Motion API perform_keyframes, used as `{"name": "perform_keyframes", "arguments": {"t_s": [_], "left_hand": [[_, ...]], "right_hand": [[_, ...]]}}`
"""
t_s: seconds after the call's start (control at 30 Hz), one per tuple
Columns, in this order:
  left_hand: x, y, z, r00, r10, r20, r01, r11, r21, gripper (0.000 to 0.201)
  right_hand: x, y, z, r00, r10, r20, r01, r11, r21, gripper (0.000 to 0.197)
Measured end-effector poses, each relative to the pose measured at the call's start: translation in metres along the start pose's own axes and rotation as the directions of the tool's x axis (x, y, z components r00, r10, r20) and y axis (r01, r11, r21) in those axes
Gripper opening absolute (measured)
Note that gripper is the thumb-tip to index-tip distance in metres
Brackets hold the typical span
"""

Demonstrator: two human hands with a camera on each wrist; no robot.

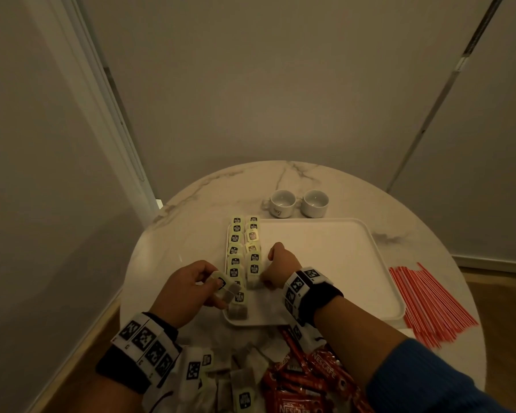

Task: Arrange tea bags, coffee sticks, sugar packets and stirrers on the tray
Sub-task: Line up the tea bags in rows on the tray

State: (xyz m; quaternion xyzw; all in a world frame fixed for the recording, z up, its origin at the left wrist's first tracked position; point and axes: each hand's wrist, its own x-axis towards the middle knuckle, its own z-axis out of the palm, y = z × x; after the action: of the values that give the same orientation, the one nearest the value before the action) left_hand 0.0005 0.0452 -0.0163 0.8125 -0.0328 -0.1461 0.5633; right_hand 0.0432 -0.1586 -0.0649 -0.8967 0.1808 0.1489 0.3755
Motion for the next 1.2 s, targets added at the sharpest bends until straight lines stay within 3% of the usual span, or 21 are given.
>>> {"name": "perform_keyframes", "arguments": {"t_s": [0.4,0.5,0.6,0.7,0.8,0.9,1.03,1.1,1.2], "left_hand": [[0.011,0.007,0.004,1.000,-0.001,0.026,0.001,1.000,0.022,0.004],[0.013,0.013,0.009,0.999,-0.012,0.046,0.011,0.999,0.037,0.005],[0.015,0.018,0.016,0.997,-0.015,0.073,0.011,0.998,0.061,0.008],[0.017,0.019,0.022,0.993,-0.005,0.118,-0.008,0.993,0.114,0.010],[0.016,0.019,0.029,0.990,0.015,0.137,-0.038,0.986,0.163,0.005],[0.015,0.017,0.034,0.990,0.033,0.138,-0.063,0.974,0.219,0.009],[0.018,0.010,0.028,0.999,0.019,0.035,-0.026,0.978,0.206,0.016],[0.020,0.005,0.021,1.000,0.019,-0.010,-0.017,0.972,0.235,0.013],[0.020,-0.003,0.016,1.000,0.010,0.013,-0.014,0.946,0.324,0.012]], "right_hand": [[-0.001,-0.001,-0.004,1.000,-0.010,0.005,0.011,0.996,-0.083,0.042],[-0.010,-0.005,-0.016,0.995,-0.097,-0.013,0.095,0.993,-0.076,0.026],[-0.030,-0.006,-0.023,0.966,-0.238,0.098,0.230,0.969,0.087,0.011],[-0.052,-0.004,-0.023,0.922,-0.352,0.162,0.327,0.931,0.164,0.017],[-0.060,0.003,-0.016,0.917,-0.387,0.098,0.378,0.921,0.095,0.022],[-0.064,0.010,-0.009,0.948,-0.316,0.024,0.308,0.936,0.169,0.023],[-0.062,0.017,-0.009,0.997,-0.059,0.051,0.034,0.917,0.398,0.044],[-0.058,0.020,-0.007,0.996,0.033,0.083,-0.064,0.917,0.394,0.048],[-0.052,0.022,0.000,0.995,0.085,0.052,-0.097,0.949,0.299,0.041]]}}
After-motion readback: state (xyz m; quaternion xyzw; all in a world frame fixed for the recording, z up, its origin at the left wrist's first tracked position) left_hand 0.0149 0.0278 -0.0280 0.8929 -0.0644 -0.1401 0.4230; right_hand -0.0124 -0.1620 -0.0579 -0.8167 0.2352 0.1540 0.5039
